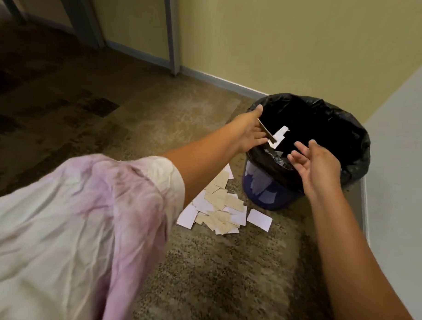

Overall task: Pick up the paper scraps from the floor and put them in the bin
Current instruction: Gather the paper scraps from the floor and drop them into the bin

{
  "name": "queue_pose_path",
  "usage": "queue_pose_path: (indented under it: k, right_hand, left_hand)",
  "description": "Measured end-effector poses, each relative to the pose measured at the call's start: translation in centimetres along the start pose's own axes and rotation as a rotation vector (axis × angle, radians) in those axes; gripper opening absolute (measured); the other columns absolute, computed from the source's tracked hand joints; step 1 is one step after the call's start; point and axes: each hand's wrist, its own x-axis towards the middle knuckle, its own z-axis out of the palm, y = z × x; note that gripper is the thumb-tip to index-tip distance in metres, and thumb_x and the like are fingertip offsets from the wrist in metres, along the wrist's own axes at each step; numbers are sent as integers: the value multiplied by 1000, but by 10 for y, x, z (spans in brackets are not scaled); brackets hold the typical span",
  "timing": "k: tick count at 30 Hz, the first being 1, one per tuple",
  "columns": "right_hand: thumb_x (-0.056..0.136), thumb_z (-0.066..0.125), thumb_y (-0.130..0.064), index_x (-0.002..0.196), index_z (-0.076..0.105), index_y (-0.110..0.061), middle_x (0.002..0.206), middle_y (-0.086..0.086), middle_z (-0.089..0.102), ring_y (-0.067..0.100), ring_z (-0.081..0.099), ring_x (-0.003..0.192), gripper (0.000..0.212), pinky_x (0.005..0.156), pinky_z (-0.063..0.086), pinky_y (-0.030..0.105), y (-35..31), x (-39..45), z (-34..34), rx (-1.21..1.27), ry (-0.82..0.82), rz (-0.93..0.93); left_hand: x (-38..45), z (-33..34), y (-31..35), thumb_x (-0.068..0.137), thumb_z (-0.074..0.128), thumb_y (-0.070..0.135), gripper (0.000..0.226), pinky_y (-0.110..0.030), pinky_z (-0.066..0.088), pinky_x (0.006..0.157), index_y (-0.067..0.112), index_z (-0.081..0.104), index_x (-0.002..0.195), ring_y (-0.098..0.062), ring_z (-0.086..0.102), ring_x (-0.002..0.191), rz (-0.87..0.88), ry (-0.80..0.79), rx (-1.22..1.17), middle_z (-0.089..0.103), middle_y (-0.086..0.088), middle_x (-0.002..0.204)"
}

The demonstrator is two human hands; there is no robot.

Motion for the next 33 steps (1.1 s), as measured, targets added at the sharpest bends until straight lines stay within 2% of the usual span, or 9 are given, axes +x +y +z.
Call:
queue_pose_path:
  k: [2,5,7,10,13,15,20,27,33]
  right_hand:
    - [98,47,-26,132,45,-14,97,1,70,3,58,45,36,57,56,21,6,-9,-10,-131,16,-131]
    - [95,49,-34,91,54,-31,65,-7,63,1,48,40,7,43,43,13,30,-33,-21,-391,22,-413]
    - [93,51,-37,79,51,-34,60,-6,58,-1,49,45,15,43,38,8,61,-45,-27,-532,-54,-450]
    - [90,57,-39,82,56,-28,70,-9,59,9,58,65,13,53,45,18,118,-43,-42,-856,-156,-266]
    - [91,59,-32,109,60,-23,102,0,64,17,61,86,20,73,50,30,166,-29,-61,-1232,-261,-71]
    - [93,54,-28,125,55,-22,127,5,56,21,57,105,33,85,45,29,185,-20,-72,-1494,-364,-28]
    - [99,36,-20,143,38,-33,158,6,13,28,20,142,45,114,27,39,205,-1,-88,-1952,-470,91]
    - [96,35,-11,150,17,-28,160,8,-7,34,0,147,60,117,13,47,222,15,-96,-2141,-513,78]
    - [93,34,-8,149,21,-10,160,5,-7,30,0,147,58,119,10,47,231,24,-102,-2179,-555,51]
  left_hand:
    - [4,-7,-1,100,35,36,65,-42,29,115,-7,15,146,-34,25,142,-28,-69,-9,20,-23,154]
    - [6,-22,-5,103,30,30,54,-40,38,108,-5,25,144,-33,42,134,97,0,-52,35,-21,149]
    - [7,-41,-11,103,32,26,43,-34,51,86,-2,44,133,-29,63,104,201,180,-59,58,-15,126]
    - [7,-84,-39,98,45,26,25,-27,52,64,5,59,99,-17,61,68,220,430,117,63,-6,88]
    - [7,-133,-92,95,51,26,29,-38,53,77,0,61,103,-31,65,92,106,501,483,64,-15,98]
    - [2,-164,-128,92,55,25,30,-36,47,90,2,66,109,-31,60,110,20,433,991,63,-16,120]
    - [-12,-211,-210,90,53,11,46,-45,20,118,8,49,136,-24,8,147,-215,-10,1880,-4,1,160]
    - [4,-202,-227,94,38,2,41,-55,6,118,-1,46,134,-39,-7,145,-254,28,2023,-18,-11,158]
    - [4,-223,-235,95,30,0,54,-52,10,119,0,19,148,-35,-8,146,-239,46,2010,-19,-10,158]
